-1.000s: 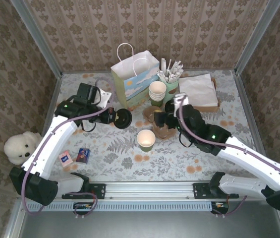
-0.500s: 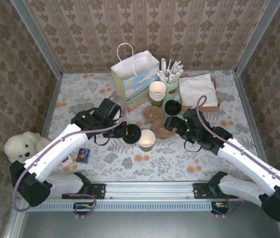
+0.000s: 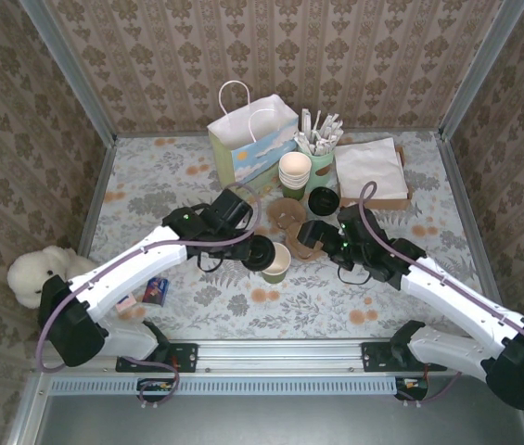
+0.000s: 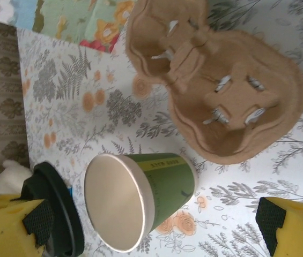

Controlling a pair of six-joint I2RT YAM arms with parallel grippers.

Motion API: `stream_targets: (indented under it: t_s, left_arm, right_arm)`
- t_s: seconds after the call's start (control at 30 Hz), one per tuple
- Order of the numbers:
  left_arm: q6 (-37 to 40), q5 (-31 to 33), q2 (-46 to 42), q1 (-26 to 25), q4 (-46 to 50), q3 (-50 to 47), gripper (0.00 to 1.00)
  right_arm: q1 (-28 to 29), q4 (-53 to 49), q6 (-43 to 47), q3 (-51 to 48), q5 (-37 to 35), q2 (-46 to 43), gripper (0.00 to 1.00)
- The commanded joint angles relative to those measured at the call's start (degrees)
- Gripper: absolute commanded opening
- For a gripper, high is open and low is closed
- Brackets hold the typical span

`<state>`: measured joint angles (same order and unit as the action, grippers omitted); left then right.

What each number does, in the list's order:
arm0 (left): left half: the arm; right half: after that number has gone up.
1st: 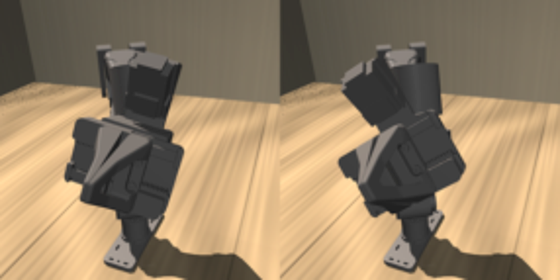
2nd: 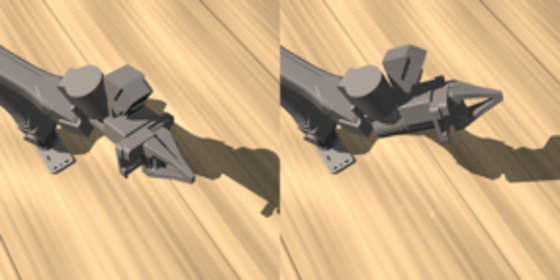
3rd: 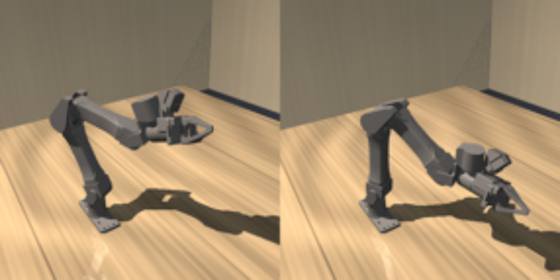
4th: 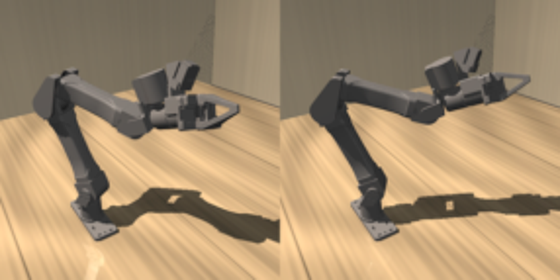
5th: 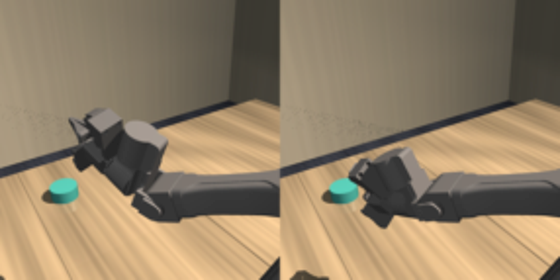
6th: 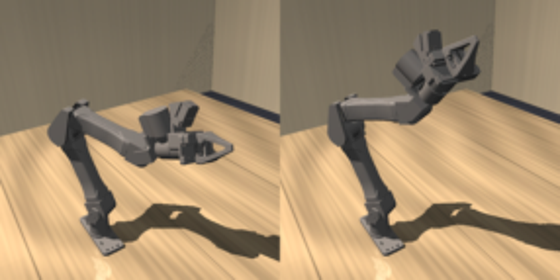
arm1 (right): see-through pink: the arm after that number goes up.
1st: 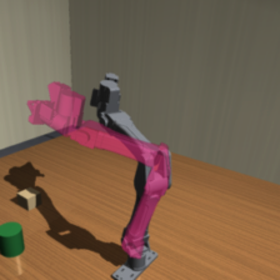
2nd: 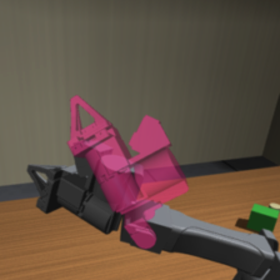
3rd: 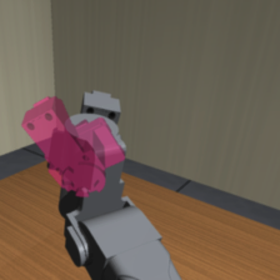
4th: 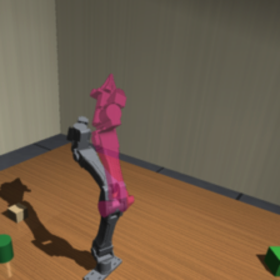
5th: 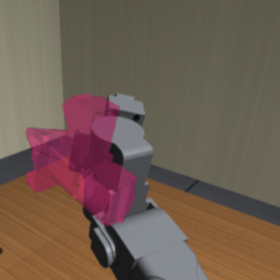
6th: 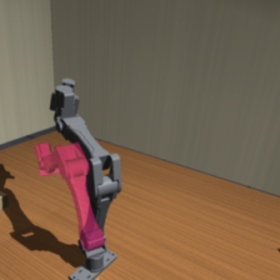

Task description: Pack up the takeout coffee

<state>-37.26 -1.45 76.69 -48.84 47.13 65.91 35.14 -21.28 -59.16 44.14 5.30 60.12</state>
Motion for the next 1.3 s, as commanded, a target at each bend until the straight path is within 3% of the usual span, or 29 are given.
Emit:
stream_targets:
  t_s: [0.0, 0.63, 0.77, 1.27]
  left_arm:
    - [1.18, 0.02, 1.22, -0.66, -3.25, 1.50, 0.00]
    - [4.67, -3.89, 8.19, -2.05, -0.97, 5.61, 0.00]
    - [5.77, -3.36, 9.00, -2.10, 0.21, 6.50, 0.00]
    - [7.81, -3.37, 10.92, -2.31, 3.08, 8.16, 0.00]
  right_arm:
    - [0.15, 4.67, 0.13, -2.04, 3.96, 0.78, 1.00]
    - [0.37, 5.58, 0.70, -6.25, 8.23, 0.23, 0.90]
    - [0.37, 6.55, 0.85, -7.48, 9.70, -0.61, 0.82]
    - [0.37, 9.65, 0.89, -7.93, 12.69, 1.53, 0.81]
